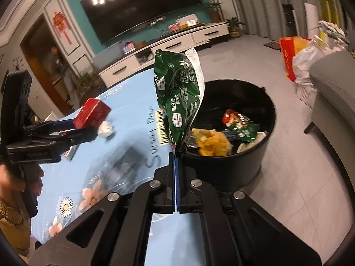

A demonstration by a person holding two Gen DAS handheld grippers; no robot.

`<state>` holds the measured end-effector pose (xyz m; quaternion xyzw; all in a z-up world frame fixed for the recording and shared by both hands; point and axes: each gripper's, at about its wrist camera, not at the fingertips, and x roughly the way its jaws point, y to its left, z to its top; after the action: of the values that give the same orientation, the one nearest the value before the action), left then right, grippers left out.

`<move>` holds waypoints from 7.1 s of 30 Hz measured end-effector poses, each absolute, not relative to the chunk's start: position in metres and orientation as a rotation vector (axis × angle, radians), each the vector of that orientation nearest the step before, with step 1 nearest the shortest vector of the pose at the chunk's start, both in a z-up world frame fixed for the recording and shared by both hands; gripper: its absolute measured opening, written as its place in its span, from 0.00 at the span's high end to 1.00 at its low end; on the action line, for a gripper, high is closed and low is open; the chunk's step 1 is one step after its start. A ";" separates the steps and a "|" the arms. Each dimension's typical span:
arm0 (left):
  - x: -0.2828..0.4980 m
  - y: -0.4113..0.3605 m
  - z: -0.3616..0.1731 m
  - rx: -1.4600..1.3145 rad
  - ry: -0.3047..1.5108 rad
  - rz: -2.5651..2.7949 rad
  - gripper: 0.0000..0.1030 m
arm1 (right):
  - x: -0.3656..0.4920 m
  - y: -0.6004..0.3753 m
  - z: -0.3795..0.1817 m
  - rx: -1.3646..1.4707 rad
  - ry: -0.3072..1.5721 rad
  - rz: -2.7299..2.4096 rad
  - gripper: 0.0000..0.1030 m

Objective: Collect trash
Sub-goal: 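Carry the red box and green bag over the black bin and open both tools, then return both tools to the table over the remaining trash, then grasp the white-blue ointment box with the left tool while the right tool grasps the white tissue, then carry the ointment box and tissue over the black bin and open both tools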

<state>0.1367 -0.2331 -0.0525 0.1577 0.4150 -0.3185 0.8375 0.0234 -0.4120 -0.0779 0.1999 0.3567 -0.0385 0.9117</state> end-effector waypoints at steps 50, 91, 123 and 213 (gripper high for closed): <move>0.120 -0.211 -0.088 0.316 0.994 -0.552 0.03 | 0.010 -0.432 -0.090 0.515 0.792 -0.146 0.38; 0.154 0.000 -0.120 0.163 1.088 -0.149 0.03 | 0.131 -0.260 -0.094 0.063 1.099 -0.012 0.03; 0.266 -0.021 -0.130 0.199 1.199 -0.225 0.56 | 0.283 -0.208 -0.125 0.000 1.257 0.129 0.72; 0.162 -0.352 -0.082 0.400 0.991 -0.766 0.34 | 0.089 -0.493 -0.098 0.470 0.923 -0.227 0.54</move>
<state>0.1620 -0.3523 -0.0823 0.1857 0.4605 -0.3558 0.7917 0.0890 -0.4927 -0.0981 0.2243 0.4401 -0.1082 0.8627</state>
